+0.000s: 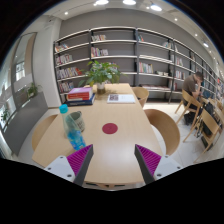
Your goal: Pour water
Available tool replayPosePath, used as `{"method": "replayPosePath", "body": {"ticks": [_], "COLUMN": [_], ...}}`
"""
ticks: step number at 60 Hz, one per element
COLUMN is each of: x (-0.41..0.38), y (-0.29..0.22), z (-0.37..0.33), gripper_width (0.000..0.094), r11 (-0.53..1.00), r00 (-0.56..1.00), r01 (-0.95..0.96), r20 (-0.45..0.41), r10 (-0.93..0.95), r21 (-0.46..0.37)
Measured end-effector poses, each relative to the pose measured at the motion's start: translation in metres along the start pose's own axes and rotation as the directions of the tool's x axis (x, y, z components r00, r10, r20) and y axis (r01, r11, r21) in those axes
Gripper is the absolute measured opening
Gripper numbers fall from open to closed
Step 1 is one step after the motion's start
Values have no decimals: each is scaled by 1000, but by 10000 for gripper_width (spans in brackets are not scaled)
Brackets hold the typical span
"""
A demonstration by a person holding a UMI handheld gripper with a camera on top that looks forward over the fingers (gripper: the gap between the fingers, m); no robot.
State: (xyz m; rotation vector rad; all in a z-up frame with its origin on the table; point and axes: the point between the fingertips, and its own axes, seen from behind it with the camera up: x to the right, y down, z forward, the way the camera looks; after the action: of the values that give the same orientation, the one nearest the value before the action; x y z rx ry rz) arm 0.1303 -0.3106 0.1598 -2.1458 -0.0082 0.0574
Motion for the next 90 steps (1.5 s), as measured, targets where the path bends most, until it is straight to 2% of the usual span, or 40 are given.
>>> {"method": "replayPosePath", "body": {"ticks": [7,10,16,23,30,36,44,51,61,71,83,90], "x": [-52,-93,-127,-142,-152,-158,-156,-155,-156,-159,-122,-82], "y": [5,20,7,-3,-5,-23,-31,-34,-35,-36,-46,-65], "z": [10,32,57,97,132,153,174,178,176,180,186,194], "gripper_width": [853,857,860,857,843,769,567,501,396,394,393,393], "r11": [1000,999,993,985,979,963,948,930,928,934,926,834], "r00": [999,998,996,1000,1000,999,999,997,994,991,937,810], "r01": [22,28,28,13,24,39,45,58,83,110,327,549], "r20": [46,57,79,19,-19,-29,-34,-60,-100,-104,-192,-283], "r10": [-22,-30,-37,-17,-20,-32,-36,-39,-50,-79,-291,-513], "r21": [10,36,111,173,200,266,316,363,364,339,189,58]}}
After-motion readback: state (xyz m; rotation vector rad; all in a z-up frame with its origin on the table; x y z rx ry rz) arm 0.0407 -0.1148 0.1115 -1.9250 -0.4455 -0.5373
